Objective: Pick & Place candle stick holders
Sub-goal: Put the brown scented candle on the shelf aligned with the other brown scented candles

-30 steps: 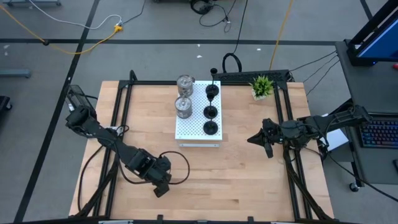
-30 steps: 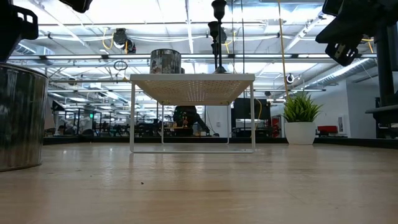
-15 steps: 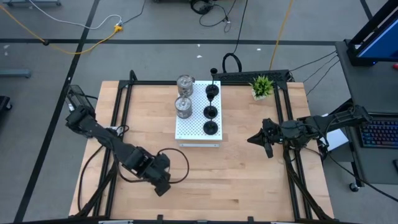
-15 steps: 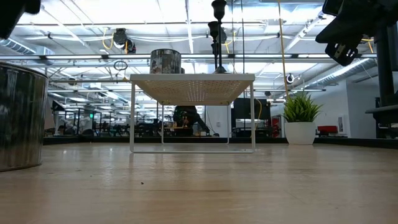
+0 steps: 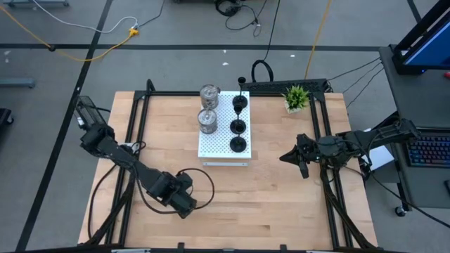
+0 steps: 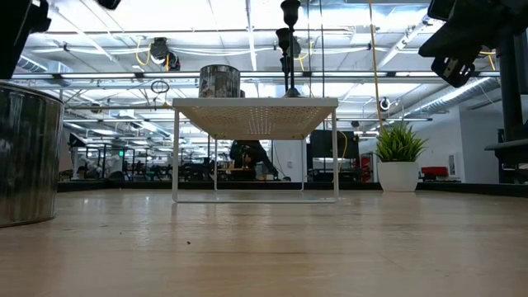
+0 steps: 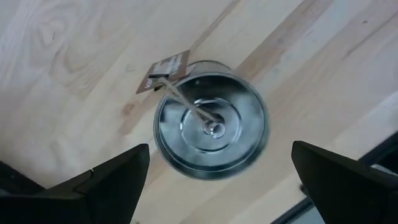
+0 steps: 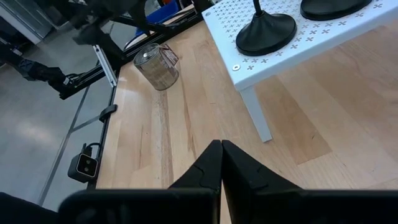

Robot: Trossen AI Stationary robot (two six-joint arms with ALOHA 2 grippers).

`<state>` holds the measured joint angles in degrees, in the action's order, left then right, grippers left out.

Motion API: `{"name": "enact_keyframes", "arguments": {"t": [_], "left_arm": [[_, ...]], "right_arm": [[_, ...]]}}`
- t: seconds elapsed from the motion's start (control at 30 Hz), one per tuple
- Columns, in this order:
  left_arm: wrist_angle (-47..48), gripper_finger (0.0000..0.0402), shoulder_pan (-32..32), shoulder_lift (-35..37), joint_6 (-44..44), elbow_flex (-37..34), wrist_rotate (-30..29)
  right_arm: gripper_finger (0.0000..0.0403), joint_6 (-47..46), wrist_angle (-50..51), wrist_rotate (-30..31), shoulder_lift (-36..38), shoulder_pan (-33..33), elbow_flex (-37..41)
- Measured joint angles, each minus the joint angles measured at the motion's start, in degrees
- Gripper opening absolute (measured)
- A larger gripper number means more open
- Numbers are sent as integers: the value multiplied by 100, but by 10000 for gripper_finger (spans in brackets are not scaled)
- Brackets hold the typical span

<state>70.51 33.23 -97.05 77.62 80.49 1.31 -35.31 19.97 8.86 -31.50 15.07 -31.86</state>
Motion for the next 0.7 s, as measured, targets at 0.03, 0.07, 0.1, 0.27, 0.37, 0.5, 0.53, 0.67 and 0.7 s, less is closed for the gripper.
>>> {"name": "enact_keyframes", "arguments": {"t": [0.03, 0.07, 0.1, 0.27, 0.37, 0.5, 0.53, 0.67, 0.7], "left_arm": [[-2, 399, 0, -46, -42, -2, 15], [-16, 399, 0, -78, -64, -2, 12], [-29, 399, -9, -106, -100, -2, 13], [-18, 399, -50, -228, -194, -2, 10], [-21, 399, -55, -263, -210, -2, 1], [-23, 399, -55, -263, -186, -2, -55], [-23, 399, -52, -265, -186, -2, -57], [-34, 399, -55, -263, -183, -12, -84], [-38, 399, -52, -264, -179, -26, -86]], "right_arm": [[0, 0, 4, 2, 0, 0, 0], [0, 0, 4, 0, 0, 0, 0], [0, 0, 2, 2, 0, 2, 0], [0, -36, 3, 2, 0, 1, 0], [0, -42, 2, 2, 0, 2, 0], [0, -43, 2, 2, 0, 1, 0], [0, -44, 3, 2, 0, 1, 0], [0, -44, 4, 2, 0, 0, 0], [0, -44, 2, 2, 1, 2, 0]]}}
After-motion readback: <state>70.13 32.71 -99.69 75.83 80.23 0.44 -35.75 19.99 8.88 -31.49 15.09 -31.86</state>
